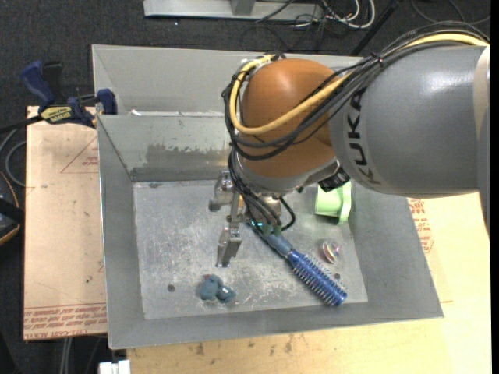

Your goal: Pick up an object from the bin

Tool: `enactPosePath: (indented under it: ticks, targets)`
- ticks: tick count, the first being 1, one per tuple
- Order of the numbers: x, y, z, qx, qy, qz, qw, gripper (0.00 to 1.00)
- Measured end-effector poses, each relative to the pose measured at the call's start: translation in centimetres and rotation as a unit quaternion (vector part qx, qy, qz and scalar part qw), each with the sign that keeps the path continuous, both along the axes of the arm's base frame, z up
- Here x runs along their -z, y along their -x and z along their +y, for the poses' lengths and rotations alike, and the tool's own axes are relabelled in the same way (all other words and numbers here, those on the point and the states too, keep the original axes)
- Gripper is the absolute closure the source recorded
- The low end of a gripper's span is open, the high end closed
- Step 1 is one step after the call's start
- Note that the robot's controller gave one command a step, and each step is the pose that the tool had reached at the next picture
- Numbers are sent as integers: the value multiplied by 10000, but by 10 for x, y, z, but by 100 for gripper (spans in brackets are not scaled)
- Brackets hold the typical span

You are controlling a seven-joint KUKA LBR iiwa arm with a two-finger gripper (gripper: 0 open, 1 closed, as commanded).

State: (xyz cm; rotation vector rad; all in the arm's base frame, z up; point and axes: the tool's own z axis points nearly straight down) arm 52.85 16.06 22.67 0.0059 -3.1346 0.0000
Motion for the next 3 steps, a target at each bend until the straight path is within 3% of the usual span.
enactPosePath:
  ticks: [1,2,3]
  targets:
    - [152,14,11,-1730,-18,-64,9849,0]
    - [151,20,-73,-3472,-32,-136,9377,0]
    - [72,41,-18,-4322,-25,-73,9018,0]
